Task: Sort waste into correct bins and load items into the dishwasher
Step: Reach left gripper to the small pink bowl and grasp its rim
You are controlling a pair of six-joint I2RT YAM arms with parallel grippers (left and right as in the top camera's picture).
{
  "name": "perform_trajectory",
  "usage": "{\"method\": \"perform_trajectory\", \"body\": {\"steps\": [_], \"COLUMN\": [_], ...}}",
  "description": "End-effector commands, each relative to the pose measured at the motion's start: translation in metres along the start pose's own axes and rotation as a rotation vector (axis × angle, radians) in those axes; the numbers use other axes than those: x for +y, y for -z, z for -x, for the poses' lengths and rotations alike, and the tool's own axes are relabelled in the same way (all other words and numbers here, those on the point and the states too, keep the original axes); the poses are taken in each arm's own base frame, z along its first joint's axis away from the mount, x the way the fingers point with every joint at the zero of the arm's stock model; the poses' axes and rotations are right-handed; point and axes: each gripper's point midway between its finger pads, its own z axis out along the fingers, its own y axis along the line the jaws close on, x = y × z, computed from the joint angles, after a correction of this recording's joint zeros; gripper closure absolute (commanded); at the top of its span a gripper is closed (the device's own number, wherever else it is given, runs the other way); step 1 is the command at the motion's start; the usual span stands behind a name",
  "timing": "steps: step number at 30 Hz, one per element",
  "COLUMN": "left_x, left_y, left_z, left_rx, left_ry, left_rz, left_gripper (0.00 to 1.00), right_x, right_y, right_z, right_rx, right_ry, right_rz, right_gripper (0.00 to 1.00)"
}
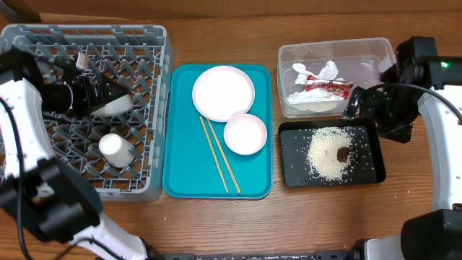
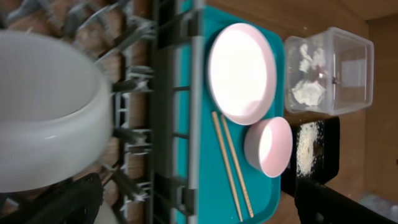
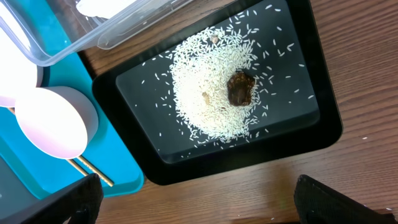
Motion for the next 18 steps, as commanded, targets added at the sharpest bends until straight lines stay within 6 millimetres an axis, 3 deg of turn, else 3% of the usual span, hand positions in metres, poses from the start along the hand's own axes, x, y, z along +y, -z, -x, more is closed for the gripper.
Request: {"method": "perform_trajectory", "body": {"steps": [1, 4, 12, 18], "left_x": [-0.058, -0.09, -0.143, -0.199], "left_y": [0.007, -0.007, -0.081, -0.133], "left_z": [0.0, -0.008, -0.044, -0.077], "left_rx": [-0.027, 0.014, 0.209, 0.283], "left_ry": [-0.134, -0.221, -0.461, -0.672], "left_rz": [-0.008, -0.018, 0.186, 0.159], "left_gripper": [0.0, 0.0, 0.0, 0.0], "right_x": [0.004, 0.004, 0.004, 0.004], "right_y": [0.014, 0.014, 0.014, 0.014], "right_z": [0.003, 0.003, 0.004, 0.004], "right_rx": [-0.051, -0.052, -0.052, -0.052], "right_ry": [0.012, 0.012, 0.012, 0.012], "right_rz": [0.017, 0.016, 0.017, 0.017], "right_gripper": [0.0, 0.0, 0.0, 0.0]}}
